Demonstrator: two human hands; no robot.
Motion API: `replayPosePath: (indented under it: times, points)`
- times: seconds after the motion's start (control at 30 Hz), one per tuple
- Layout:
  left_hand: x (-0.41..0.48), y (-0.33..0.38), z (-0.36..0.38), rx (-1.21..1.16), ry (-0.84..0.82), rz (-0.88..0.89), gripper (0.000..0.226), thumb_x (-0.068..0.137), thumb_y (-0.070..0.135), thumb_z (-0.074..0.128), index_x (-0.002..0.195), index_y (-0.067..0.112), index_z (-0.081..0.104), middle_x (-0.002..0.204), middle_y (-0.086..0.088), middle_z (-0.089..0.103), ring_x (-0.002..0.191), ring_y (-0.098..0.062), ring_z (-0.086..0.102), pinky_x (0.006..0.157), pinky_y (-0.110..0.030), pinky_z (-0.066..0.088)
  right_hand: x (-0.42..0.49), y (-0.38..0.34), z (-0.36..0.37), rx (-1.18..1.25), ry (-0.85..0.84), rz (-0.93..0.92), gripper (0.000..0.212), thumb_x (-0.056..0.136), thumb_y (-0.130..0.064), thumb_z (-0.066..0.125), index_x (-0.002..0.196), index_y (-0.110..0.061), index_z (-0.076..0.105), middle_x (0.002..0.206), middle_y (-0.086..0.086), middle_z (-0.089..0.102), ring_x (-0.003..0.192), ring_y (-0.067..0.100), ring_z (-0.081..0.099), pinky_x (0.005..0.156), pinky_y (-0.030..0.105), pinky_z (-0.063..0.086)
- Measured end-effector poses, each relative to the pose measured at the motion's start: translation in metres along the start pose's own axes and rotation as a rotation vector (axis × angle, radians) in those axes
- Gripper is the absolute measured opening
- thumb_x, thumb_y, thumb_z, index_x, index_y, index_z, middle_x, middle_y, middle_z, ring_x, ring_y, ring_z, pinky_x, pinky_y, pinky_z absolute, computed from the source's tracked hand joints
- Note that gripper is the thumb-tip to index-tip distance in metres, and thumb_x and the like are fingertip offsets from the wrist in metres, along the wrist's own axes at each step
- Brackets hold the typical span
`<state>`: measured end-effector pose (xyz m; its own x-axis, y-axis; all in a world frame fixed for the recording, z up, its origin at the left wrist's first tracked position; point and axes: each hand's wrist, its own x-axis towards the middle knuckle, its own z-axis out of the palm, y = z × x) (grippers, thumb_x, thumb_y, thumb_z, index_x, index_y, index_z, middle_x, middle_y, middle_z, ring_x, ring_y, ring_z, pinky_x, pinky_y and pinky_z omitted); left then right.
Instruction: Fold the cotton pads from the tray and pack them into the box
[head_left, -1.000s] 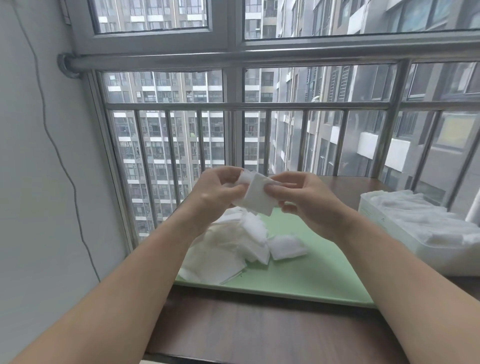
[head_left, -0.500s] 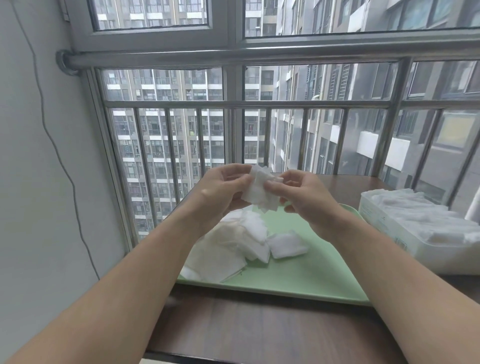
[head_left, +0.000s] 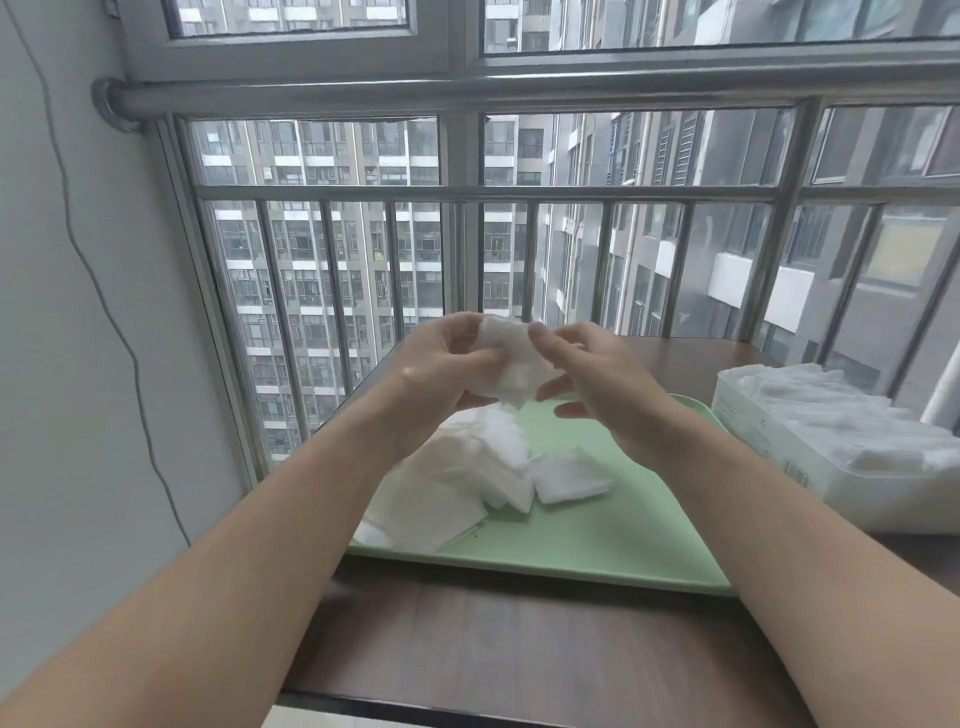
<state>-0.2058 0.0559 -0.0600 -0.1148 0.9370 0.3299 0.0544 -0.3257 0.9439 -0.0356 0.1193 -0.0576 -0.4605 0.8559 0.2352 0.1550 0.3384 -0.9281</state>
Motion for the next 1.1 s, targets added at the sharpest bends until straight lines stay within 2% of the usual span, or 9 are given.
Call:
replayPosePath:
  times: [0.07,0.13,0.27,0.43,0.6,0.73,0.83,1.0,1.1]
  points:
    - [0.002,0.001,-0.003,-0.039,0.039,-0.015,0.018,0.096,-0.001,0.061,0.111,0.008,0.066,0.097,-0.003,0.076,0.093,-0.024,0.074,0.075,-0.031,0.06,-0.002,-0.002,-0.001,0.051,-0.09,0.036,0.039,0.099,-0.046,0.055,0.112,-0.009,0.06,0.093,0.006,0.069,0.075,0.019,0.069,0.071,0.034,0.051]
    - [0.002,0.002,-0.004,-0.054,0.068,-0.025,0.019,0.096,0.0,0.06,0.113,0.009,0.066,0.1,-0.004,0.075,0.092,-0.022,0.074,0.073,-0.03,0.059,-0.003,-0.001,0.0,0.061,-0.142,0.008,0.03,0.097,-0.032,0.062,0.112,-0.006,0.063,0.089,0.009,0.072,0.073,0.019,0.069,0.07,0.033,0.052]
    - [0.0,0.003,-0.003,-0.062,0.07,-0.022,0.023,0.092,-0.001,0.066,0.112,0.01,0.065,0.096,0.0,0.077,0.093,-0.022,0.075,0.075,-0.03,0.06,-0.002,0.002,-0.001,0.071,-0.123,-0.08,0.026,0.089,-0.012,0.074,0.111,-0.003,0.065,0.088,0.014,0.074,0.071,0.016,0.069,0.069,0.027,0.055]
    - [-0.002,0.006,-0.004,-0.041,0.1,-0.012,0.037,0.084,-0.002,0.074,0.117,0.01,0.063,0.108,-0.006,0.074,0.096,-0.022,0.074,0.079,-0.031,0.06,0.0,0.002,-0.011,0.187,-0.121,-0.087,0.021,0.095,-0.018,0.065,0.105,0.001,0.07,0.079,0.007,0.072,0.07,0.017,0.067,0.07,0.028,0.056]
    - [-0.003,0.006,-0.002,-0.007,0.066,-0.011,0.041,0.082,0.0,0.077,0.12,0.008,0.063,0.106,-0.008,0.075,0.095,-0.025,0.075,0.082,-0.035,0.061,0.0,0.002,-0.01,0.193,-0.117,-0.095,0.025,0.097,-0.018,0.062,0.104,0.004,0.069,0.077,0.007,0.069,0.068,0.017,0.065,0.069,0.028,0.055]
    - [-0.002,0.006,-0.001,0.015,0.095,-0.022,0.042,0.081,-0.001,0.077,0.12,0.003,0.062,0.108,-0.013,0.074,0.096,-0.027,0.075,0.081,-0.035,0.061,-0.001,0.0,-0.012,0.222,-0.057,-0.091,0.018,0.099,-0.02,0.06,0.099,-0.004,0.067,0.075,0.004,0.065,0.066,0.016,0.061,0.067,0.029,0.052]
    - [-0.002,0.006,-0.001,0.023,0.12,-0.039,0.042,0.08,-0.003,0.077,0.119,0.003,0.062,0.108,-0.014,0.073,0.092,-0.026,0.075,0.077,-0.031,0.061,0.0,-0.003,-0.013,0.311,-0.018,-0.057,0.015,0.1,-0.022,0.058,0.097,-0.008,0.063,0.08,0.005,0.064,0.071,0.02,0.062,0.067,0.031,0.052]
    - [-0.003,0.006,-0.003,0.019,0.16,-0.055,0.041,0.082,-0.004,0.077,0.119,0.006,0.062,0.108,-0.014,0.073,0.092,-0.028,0.075,0.077,-0.034,0.062,0.003,-0.007,-0.018,0.585,0.105,-0.041,0.017,0.1,-0.01,0.048,0.093,-0.007,0.062,0.085,0.01,0.068,0.076,0.023,0.069,0.066,0.032,0.058]
    - [-0.003,0.006,-0.002,0.019,0.184,-0.075,0.039,0.081,-0.004,0.078,0.116,0.005,0.063,0.108,-0.016,0.071,0.093,-0.028,0.075,0.076,-0.035,0.063,0.0,-0.01,-0.021,0.685,0.072,-0.074,0.018,0.097,-0.002,0.05,0.082,-0.009,0.059,0.084,0.01,0.071,0.075,0.023,0.072,0.062,0.03,0.058]
